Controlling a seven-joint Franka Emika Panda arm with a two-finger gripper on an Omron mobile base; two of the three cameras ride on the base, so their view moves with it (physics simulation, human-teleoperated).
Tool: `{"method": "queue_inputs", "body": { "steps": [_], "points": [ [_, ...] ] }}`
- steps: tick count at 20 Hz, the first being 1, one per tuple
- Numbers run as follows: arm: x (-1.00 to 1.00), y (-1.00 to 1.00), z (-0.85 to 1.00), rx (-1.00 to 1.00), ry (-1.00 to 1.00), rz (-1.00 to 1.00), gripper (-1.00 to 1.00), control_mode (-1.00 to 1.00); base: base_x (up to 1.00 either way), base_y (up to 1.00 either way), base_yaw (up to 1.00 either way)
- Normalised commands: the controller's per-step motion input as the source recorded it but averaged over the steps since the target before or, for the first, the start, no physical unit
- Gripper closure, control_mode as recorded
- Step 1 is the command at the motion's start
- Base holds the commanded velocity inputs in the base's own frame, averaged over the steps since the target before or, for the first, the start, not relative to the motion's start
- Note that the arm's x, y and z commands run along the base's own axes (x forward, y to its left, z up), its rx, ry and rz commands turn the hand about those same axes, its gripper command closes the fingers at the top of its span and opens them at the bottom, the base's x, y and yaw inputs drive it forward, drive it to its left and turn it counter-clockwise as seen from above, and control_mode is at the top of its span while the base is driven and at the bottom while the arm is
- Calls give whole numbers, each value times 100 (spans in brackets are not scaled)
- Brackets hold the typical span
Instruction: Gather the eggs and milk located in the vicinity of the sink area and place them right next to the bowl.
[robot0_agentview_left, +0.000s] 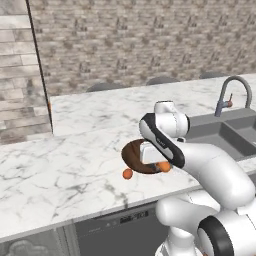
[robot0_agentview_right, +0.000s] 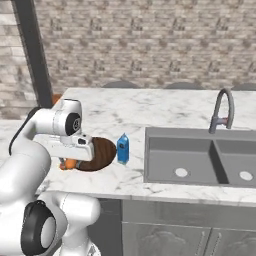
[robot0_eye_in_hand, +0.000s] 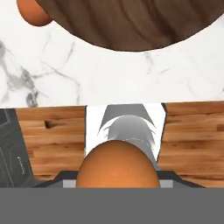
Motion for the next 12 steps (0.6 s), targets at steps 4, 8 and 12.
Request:
{"method": "queue_inputs", "body": {
  "steps": [4,8,12],
  "points": [
    [0,40,-4,0,-4,-13,100,-100,0,18,-5],
    [0,28,-16,0,-4,-24,100,-100,0,0,0],
    [-1,11,-42,0,-18,-46,100,-100,0,0,0]
  ]
}}
